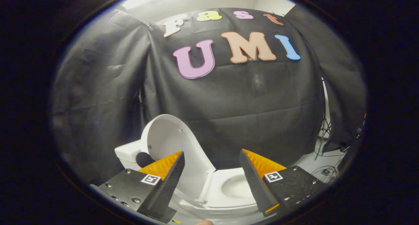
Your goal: Open the toilet lid.
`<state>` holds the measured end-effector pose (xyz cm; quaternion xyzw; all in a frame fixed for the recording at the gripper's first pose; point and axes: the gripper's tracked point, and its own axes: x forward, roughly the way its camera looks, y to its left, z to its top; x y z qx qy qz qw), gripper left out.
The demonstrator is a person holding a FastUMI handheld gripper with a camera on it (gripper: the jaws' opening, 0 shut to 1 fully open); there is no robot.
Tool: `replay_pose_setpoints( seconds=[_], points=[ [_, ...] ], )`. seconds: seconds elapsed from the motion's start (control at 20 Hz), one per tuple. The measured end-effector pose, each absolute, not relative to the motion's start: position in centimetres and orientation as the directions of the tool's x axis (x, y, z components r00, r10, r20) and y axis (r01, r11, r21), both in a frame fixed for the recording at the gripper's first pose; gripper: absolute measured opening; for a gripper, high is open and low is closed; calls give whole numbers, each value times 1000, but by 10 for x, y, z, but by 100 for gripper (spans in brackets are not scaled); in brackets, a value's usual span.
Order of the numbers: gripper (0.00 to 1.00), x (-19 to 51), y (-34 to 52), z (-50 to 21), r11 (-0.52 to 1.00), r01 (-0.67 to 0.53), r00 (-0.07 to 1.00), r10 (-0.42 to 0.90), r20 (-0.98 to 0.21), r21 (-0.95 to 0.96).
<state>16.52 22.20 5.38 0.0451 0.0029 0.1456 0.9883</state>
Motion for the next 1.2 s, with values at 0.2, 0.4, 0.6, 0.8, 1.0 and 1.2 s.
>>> replay_pose_setpoints(
  seconds=[0.2,0.4,0.6,0.8,1.0,1.2],
  points=[
    [99,165,172,49,964,-257,964,260,-57,63],
    [99,173,118,43,973,-232,964,230,-136,-1],
    [99,192,75,44,970,-239,959,228,-166,-45],
    [99,220,39,50,964,-258,954,244,-172,-68],
    [99,243,-3,53,960,-255,953,230,-195,-113],
    [100,251,-50,49,962,-232,953,194,-234,-146]
  ],
)
